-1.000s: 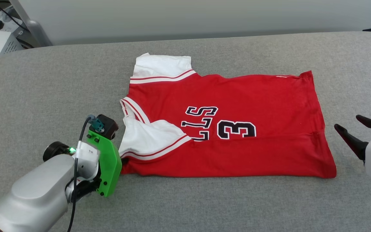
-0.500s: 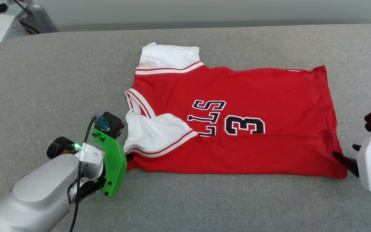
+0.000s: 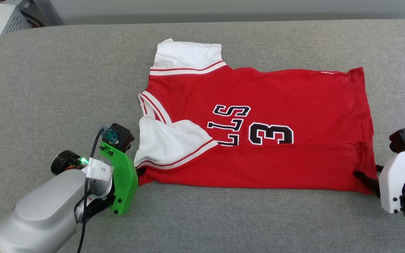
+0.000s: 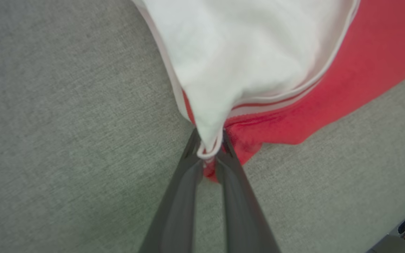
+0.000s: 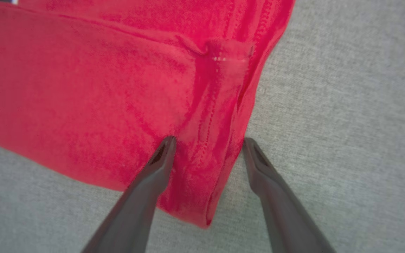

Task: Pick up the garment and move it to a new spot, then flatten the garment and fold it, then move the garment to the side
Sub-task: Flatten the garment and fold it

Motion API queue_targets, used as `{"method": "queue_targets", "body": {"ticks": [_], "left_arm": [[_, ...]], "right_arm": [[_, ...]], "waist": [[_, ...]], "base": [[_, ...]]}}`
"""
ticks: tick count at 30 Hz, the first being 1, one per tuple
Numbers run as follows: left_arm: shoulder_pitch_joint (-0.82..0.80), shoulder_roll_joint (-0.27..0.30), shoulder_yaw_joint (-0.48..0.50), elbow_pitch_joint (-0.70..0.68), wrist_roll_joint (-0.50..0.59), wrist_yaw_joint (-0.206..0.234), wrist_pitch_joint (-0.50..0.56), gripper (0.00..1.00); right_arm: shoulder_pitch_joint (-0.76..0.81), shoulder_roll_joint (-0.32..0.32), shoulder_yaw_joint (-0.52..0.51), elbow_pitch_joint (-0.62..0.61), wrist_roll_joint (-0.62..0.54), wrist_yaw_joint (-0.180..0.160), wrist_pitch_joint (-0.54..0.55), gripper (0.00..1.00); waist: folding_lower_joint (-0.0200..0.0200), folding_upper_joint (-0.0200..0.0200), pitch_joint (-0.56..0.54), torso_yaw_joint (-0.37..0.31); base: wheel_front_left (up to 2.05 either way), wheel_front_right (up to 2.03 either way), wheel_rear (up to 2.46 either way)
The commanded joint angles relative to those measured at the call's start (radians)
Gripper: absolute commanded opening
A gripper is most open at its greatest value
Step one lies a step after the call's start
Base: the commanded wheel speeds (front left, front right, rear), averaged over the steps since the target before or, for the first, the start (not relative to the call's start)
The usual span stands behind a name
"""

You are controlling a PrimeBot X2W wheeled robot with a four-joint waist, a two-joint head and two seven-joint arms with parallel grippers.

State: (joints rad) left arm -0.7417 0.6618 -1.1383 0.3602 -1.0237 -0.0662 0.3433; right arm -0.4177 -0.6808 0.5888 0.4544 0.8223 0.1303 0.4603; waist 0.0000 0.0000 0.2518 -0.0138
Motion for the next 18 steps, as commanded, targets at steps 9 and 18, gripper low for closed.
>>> {"method": "queue_targets", "body": {"ticks": [9,18], "left_arm": [[0.075,0.0,0.006,0.044,-0.05,-0.002,-0.023,0.0],[0.127,0.047,0.006,-0.036,-0.06,0.011,-0.048,0.0]], "right_arm": [[0.02,0.008,0.045,0.007,0.069,0.0,-0.099,0.0],[0.087,-0.043,0.042,-0.069,0.098,0.0,-0.157,0.0]], "waist": [[0.0,0.0,-0.065,-0.013],[0.0,0.0,-0.141,-0.008]], "base": [[0.0,0.0,0.0],[0.0,0.0,0.0]]}}
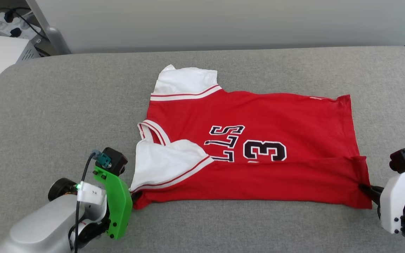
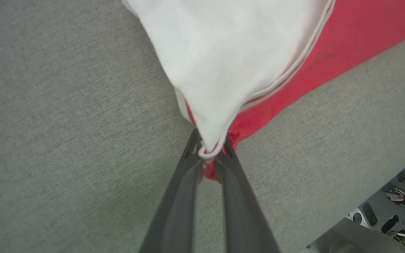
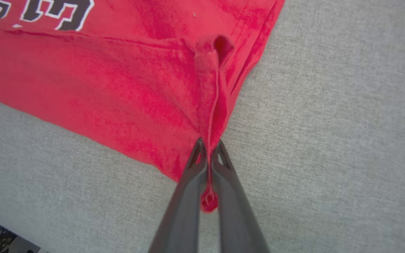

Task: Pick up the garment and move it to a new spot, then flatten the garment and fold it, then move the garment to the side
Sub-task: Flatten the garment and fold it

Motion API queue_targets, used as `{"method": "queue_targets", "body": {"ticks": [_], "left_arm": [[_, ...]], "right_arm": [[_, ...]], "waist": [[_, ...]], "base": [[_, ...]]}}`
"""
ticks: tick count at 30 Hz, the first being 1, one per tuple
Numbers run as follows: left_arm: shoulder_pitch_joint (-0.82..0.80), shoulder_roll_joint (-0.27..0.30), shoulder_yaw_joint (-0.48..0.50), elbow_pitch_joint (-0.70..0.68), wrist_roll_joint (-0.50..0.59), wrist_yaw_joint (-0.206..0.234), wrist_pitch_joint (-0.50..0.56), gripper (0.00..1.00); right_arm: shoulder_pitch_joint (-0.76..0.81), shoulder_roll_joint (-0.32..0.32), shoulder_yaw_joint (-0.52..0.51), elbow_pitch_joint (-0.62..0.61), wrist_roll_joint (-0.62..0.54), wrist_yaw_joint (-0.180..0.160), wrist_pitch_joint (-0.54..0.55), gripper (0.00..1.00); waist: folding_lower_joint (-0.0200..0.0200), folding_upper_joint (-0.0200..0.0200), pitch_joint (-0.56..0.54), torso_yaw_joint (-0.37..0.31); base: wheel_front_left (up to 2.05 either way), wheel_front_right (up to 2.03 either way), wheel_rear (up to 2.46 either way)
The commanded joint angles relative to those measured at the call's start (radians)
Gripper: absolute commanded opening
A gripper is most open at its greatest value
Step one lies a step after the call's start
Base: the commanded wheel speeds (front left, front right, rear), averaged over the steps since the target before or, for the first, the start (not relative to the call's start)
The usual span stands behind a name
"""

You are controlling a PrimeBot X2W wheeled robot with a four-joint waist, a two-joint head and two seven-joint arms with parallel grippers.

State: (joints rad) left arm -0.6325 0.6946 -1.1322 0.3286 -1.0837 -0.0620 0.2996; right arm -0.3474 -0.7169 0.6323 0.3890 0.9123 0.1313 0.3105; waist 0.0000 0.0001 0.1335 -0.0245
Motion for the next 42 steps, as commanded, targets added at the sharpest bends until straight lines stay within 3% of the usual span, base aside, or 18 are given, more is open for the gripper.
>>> {"method": "queue_targets", "body": {"ticks": [1,11,17,24,30,32,36,37,38,42], "left_arm": [[0.027,0.024,-0.001,-0.023,0.001,0.013,-0.007,0.0],[0.129,0.112,-0.013,-0.202,-0.01,0.093,-0.019,0.0],[0.171,0.131,-0.022,-0.272,-0.016,0.137,-0.018,0.0],[0.16,0.11,-0.022,-0.246,-0.005,0.158,-0.02,0.0],[0.153,0.067,-0.025,-0.156,-0.02,0.129,-0.021,0.0],[0.156,0.054,-0.028,-0.127,-0.027,0.116,-0.021,0.0],[0.164,0.042,-0.031,-0.08,-0.031,0.102,-0.033,0.0],[0.165,0.041,-0.028,-0.074,-0.032,0.101,-0.041,0.7],[0.147,0.069,-0.009,-0.088,0.006,0.118,-0.096,1.0],[0.118,0.094,0.027,-0.14,0.036,0.153,-0.153,1.0]], "right_arm": [[0.032,-0.016,-0.004,-0.017,0.009,-0.001,-0.009,0.0],[0.186,-0.091,-0.087,-0.151,0.004,-0.001,0.011,0.0],[0.245,-0.106,-0.163,-0.215,-0.012,-0.001,0.064,0.0],[0.236,-0.056,-0.228,-0.217,-0.048,-0.001,0.122,0.0],[0.205,0.006,-0.228,-0.14,-0.08,-0.001,0.154,0.0],[0.203,0.024,-0.222,-0.111,-0.083,-0.001,0.155,0.05],[0.203,0.044,-0.218,-0.075,-0.087,-0.001,0.127,0.31],[0.205,0.048,-0.22,-0.071,-0.088,-0.001,0.113,0.48],[0.22,0.054,-0.248,-0.084,-0.105,-0.001,0.033,1.0],[0.233,0.061,-0.301,-0.11,-0.158,-0.001,-0.066,1.0]], "waist": [[0.0,-0.0001,-0.031,0.004],[0.0,-0.0001,-0.082,0.007],[0.0,-0.0001,-0.069,0.003],[0.0,-0.0001,-0.007,-0.003],[0.0,-0.0001,0.036,-0.002],[0.0,-0.0001,0.041,0.0],[0.0,-0.0001,0.033,0.006],[0.0,-0.0001,0.026,0.008],[0.0,-0.0001,-0.006,0.013],[0.0,-0.0001,-0.024,0.012]], "base": [[0.0,0.0,0.0],[0.0,0.0,0.0],[0.0,0.0,0.0],[0.0,0.0,0.0],[0.0,0.0,0.0],[0.0,0.0,0.0],[0.0,0.0,0.0],[0.0,0.0,0.0],[0.0,0.0,0.0],[0.0,0.0,0.0]]}}
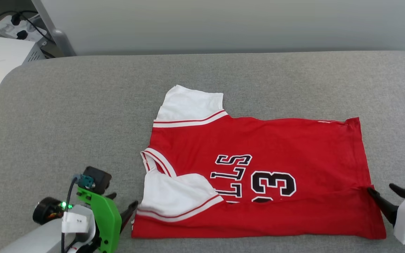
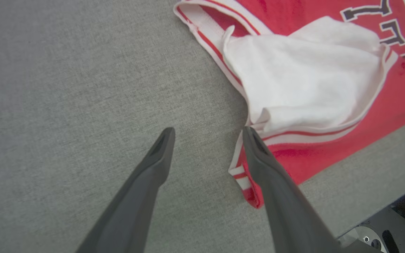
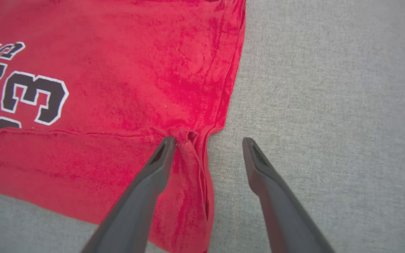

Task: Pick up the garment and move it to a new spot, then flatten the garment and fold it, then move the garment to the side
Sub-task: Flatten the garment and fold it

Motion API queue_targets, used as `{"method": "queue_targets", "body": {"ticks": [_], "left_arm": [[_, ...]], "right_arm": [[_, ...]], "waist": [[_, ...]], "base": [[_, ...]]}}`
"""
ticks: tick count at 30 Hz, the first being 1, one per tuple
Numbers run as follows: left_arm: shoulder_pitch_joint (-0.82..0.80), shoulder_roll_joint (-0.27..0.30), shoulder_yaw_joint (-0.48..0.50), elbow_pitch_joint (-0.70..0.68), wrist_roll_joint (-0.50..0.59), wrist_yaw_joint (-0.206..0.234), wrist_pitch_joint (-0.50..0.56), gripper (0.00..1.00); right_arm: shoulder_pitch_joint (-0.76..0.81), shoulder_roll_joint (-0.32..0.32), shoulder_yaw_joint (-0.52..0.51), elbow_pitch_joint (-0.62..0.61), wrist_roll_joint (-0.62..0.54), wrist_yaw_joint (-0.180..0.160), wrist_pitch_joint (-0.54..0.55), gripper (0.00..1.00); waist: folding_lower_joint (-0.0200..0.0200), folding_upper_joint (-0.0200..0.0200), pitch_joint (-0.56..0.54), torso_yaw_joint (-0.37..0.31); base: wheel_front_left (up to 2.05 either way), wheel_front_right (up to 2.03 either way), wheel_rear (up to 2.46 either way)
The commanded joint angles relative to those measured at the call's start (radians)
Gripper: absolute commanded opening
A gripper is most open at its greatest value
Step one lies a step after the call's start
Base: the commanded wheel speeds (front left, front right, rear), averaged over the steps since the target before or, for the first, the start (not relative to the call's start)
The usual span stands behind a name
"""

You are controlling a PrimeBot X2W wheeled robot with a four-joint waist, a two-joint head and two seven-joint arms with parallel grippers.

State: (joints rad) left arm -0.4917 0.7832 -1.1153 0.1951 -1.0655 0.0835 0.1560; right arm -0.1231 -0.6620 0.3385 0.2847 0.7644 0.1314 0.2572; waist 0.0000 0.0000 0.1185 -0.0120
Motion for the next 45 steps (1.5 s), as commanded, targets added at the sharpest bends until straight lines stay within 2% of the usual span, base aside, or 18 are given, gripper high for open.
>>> {"method": "queue_targets", "body": {"ticks": [1,9,14,20,24,29,34,40,45], "left_arm": [[-0.03,0.011,0.02,-0.02,0.022,0.016,-0.022,1.0],[-0.14,0.039,0.101,-0.094,0.085,0.08,-0.095,1.0],[-0.267,0.012,0.141,-0.082,0.147,0.094,-0.125,1.0],[-0.437,-0.041,0.178,-0.023,0.173,0.055,-0.11,1.0],[-0.553,-0.082,0.187,0.057,0.177,0.007,-0.071,1.0],[-0.674,-0.137,0.173,0.191,0.146,-0.073,0.044,1.0],[-0.766,-0.177,0.131,0.34,0.101,-0.145,0.244,1.0],[-0.823,-0.192,0.083,0.455,0.044,-0.188,0.471,1.0],[-0.85,-0.191,0.055,0.506,0.027,-0.201,0.572,1.0]], "right_arm": [[0.011,0.012,-0.023,-0.011,-0.025,-0.001,-0.035,1.0],[0.009,0.108,-0.159,-0.106,-0.174,-0.001,-0.182,1.0],[-0.002,0.187,-0.231,-0.19,-0.277,-0.001,-0.257,1.0],[-0.016,0.275,-0.287,-0.279,-0.363,-0.001,-0.321,1.0],[-0.021,0.319,-0.293,-0.329,-0.399,-0.001,-0.34,1.0],[-0.028,0.349,-0.281,-0.347,-0.422,-0.001,-0.352,1.0],[-0.056,0.352,-0.26,-0.337,-0.443,-0.001,-0.366,1.0],[-0.093,0.354,-0.24,-0.324,-0.442,-0.001,-0.38,1.0],[-0.125,0.351,-0.228,-0.311,-0.434,-0.001,-0.391,1.0]], "waist": [[0.0,0.0,-0.012,-0.001],[0.0,0.0,-0.004,-0.034],[0.0,0.0,0.04,-0.071],[0.0,0.0,0.118,-0.12],[0.0,0.0,0.172,-0.151],[0.0,0.0,0.231,-0.182],[0.0,0.0,0.282,-0.206],[0.0,0.0,0.335,-0.232],[0.0,0.0,0.381,-0.249]], "base": [[0.0,0.0,0.0],[0.0,0.0,0.0],[0.0,0.0,0.0],[0.0,0.0,0.0],[0.0,0.0,0.0],[0.0,0.0,0.0],[0.0,0.0,0.0],[0.0,0.0,0.0],[0.0,0.0,0.0]]}}
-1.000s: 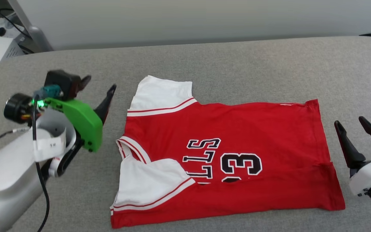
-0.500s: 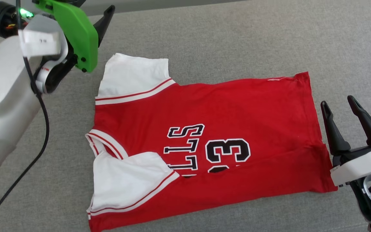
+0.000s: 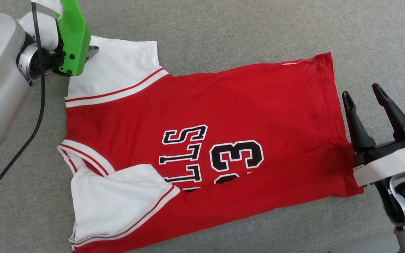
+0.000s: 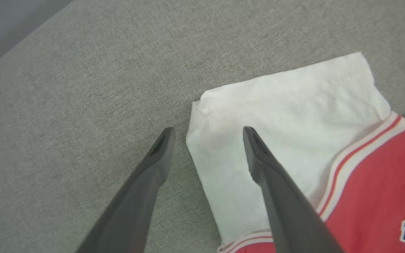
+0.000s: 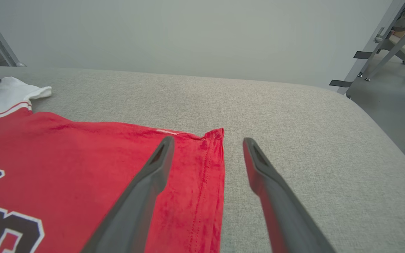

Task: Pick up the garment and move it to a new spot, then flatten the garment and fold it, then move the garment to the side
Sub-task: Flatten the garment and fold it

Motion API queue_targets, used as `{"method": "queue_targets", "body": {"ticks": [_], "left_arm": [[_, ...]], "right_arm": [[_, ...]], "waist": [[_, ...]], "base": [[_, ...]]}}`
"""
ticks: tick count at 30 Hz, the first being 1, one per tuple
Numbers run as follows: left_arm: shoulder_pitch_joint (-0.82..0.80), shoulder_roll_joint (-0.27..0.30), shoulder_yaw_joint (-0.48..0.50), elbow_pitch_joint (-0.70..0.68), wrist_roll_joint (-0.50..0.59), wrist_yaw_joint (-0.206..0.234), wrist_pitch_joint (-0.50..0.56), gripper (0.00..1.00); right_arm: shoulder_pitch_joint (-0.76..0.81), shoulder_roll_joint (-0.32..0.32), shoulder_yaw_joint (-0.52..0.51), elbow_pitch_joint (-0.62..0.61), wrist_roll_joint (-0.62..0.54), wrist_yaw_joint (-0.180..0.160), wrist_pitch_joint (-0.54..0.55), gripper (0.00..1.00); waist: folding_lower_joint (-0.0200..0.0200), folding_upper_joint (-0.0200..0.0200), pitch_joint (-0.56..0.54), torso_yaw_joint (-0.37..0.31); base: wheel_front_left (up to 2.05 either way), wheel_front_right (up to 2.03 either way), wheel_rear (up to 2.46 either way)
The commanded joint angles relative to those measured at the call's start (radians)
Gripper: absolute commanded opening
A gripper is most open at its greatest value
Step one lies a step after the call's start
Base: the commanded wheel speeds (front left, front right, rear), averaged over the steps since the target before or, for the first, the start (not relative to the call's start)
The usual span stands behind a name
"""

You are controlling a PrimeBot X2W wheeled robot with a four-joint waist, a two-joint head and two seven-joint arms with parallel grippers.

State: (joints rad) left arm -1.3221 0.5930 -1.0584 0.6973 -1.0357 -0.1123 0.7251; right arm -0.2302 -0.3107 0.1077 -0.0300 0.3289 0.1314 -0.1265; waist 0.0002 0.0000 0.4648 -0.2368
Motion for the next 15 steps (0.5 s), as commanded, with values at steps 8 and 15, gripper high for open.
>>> {"method": "queue_targets", "body": {"ticks": [8,15], "left_arm": [[0.012,-0.005,-0.073,0.061,0.007,-0.015,0.07,1.0],[0.03,0.003,-0.086,0.048,-0.014,-0.018,0.039,0.0]], "right_arm": [[-0.051,0.0,0.025,0.045,0.012,-0.001,-0.03,1.0],[-0.062,-0.011,0.007,0.061,0.025,-0.001,-0.045,1.0]], "waist": [[-0.0002,0.0,0.06,-0.035],[-0.0002,0.0,0.036,-0.02]], "base": [[0.0,0.0,0.0],[0.0,0.0,0.0]]}}
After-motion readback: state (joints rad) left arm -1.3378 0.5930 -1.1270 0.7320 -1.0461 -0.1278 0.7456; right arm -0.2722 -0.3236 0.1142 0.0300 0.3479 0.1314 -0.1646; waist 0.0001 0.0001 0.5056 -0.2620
